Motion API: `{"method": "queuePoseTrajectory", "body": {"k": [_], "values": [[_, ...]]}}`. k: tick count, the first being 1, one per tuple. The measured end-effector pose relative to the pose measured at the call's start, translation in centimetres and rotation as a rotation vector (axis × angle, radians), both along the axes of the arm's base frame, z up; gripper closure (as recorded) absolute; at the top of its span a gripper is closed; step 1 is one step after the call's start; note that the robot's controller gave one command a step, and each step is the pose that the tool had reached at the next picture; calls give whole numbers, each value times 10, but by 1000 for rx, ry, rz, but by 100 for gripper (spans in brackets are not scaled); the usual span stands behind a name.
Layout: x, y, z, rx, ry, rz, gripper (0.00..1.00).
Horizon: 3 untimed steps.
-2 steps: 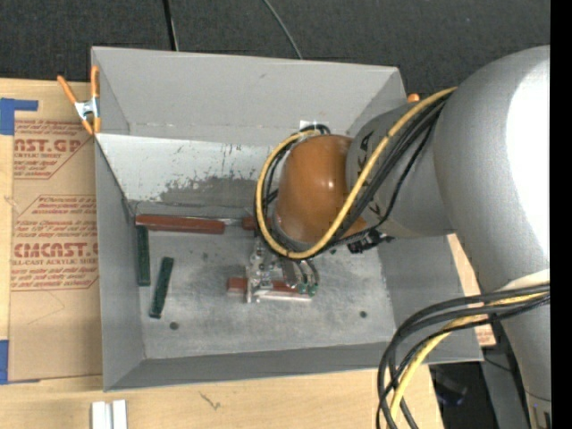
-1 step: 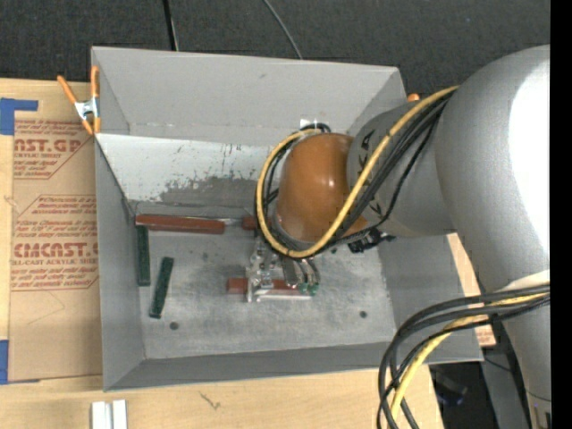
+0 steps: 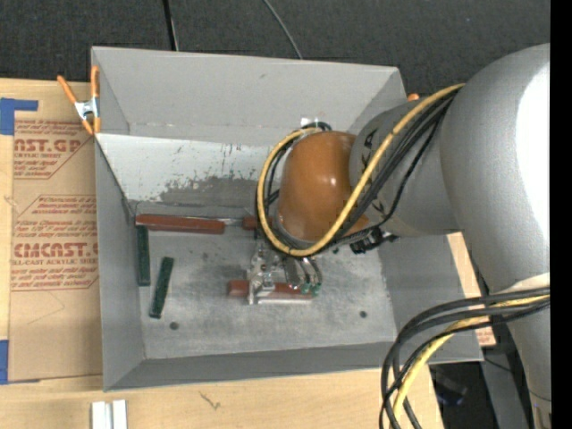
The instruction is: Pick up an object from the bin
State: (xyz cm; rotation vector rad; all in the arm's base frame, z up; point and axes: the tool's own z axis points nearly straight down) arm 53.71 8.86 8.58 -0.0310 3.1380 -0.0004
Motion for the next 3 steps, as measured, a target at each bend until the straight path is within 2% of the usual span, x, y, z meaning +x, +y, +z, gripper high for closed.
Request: {"method": "queuePoseTrajectory", "body": {"k": [3], "values": [[-1, 0, 36, -1, 9, 0, 100]]}}
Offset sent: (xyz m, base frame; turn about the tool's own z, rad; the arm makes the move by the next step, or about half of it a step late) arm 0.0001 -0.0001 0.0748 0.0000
